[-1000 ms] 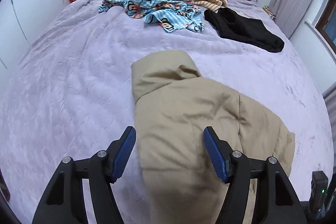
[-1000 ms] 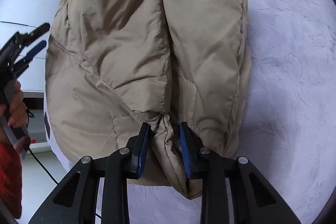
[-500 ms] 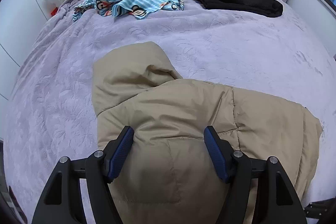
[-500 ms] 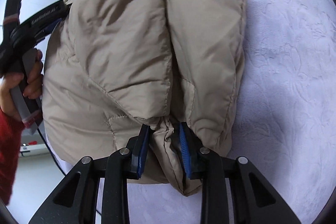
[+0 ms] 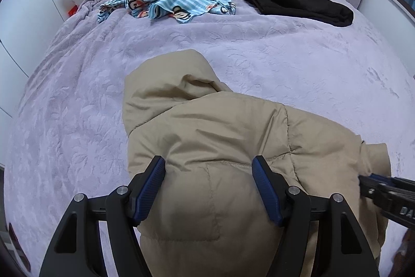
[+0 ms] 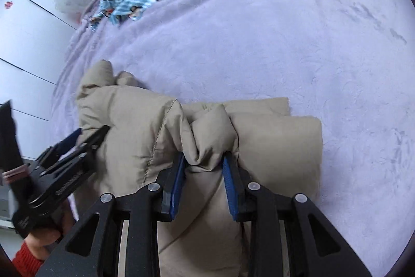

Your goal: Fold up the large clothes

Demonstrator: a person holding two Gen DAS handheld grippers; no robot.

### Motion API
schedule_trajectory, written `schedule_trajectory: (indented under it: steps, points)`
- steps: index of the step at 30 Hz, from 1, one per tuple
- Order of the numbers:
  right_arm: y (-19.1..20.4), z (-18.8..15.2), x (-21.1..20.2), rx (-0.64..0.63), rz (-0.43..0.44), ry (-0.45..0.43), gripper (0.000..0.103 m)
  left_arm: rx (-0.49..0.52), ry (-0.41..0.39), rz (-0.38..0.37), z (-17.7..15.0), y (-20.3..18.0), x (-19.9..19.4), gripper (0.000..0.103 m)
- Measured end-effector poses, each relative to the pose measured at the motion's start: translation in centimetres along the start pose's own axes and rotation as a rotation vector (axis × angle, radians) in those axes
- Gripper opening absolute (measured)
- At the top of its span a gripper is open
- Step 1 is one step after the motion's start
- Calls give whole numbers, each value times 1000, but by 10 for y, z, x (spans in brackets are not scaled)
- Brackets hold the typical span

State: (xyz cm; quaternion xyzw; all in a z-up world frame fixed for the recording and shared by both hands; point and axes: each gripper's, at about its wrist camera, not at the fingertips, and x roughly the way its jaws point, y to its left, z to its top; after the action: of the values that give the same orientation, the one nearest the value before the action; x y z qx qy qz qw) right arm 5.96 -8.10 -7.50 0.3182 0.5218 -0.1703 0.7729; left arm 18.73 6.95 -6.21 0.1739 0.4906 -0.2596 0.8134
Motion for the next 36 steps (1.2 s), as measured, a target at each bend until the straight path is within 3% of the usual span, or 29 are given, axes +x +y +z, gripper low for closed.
schedule_trajectory:
  steps: [3,9,16,26,31,36]
  points:
    - [-26,10,8,39,4,31,30,8,11,-6,0,1,-3,70]
    - [-23,6,2,23,12,44,30,-26,27,-23,-7,15,-30,70]
    - [-21,-5,-19,14,17,37,33,-50,36,-6,-37,31,-66,70]
    - [-1,-56,-52,-69,16,38,33,-107,110,-19,-91,39,-80,70]
    - [12,-93,-57,-132,2,71,33,-122,146,-29,-114,40,-80,73]
    - [7,-115,-51,-96,-3,127,33,-138,164,-55,-124,42,-83,73]
